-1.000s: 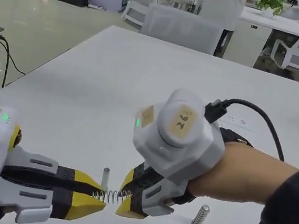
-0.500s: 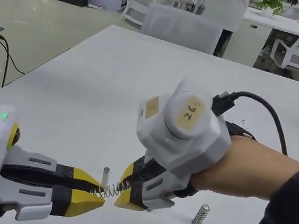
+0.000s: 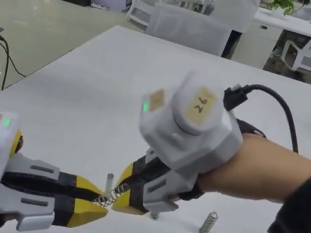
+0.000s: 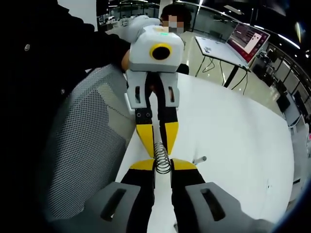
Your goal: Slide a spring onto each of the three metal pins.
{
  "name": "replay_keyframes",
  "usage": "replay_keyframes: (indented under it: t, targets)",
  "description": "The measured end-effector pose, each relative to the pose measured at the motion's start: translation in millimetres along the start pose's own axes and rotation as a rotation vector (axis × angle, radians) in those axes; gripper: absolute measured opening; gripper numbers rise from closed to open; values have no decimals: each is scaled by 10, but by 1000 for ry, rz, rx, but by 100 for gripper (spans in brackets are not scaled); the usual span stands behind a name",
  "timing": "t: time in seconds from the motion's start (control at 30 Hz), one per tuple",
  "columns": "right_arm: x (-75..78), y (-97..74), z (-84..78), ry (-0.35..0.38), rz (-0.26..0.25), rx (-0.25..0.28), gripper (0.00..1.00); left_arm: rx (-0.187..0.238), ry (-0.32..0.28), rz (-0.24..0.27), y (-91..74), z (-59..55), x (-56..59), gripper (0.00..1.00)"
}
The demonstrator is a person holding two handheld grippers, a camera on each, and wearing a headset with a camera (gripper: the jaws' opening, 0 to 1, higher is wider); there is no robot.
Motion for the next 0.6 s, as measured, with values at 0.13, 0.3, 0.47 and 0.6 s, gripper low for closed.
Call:
replay_keyframes:
  t: [0.13,0.3,0.47,0.6]
  targets:
    - [-25,0,29,-7,1,-6,8,-2,3,-1,6,-9,4,3]
    - [-47,0,64,-9,-8,-16,8,-8,8,5,11,-20,-7,3]
    - [-72,-21,98,0,-18,-25,8,-3,10,1,26,-13,-5,3]
    - [-109,-47,103,25,-33,-38,8,5,13,-10,35,0,2,3]
Point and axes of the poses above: the centre of the closed fingertips' face, and the gripper's own axes: y roughly forward along the fingers, x roughly to its right, z roughly out of its top, the point moved 10 cm from there along -y, roughly backward along the fingers, and after that the axes turned 12 degrees about y, right-handed, at the moved point
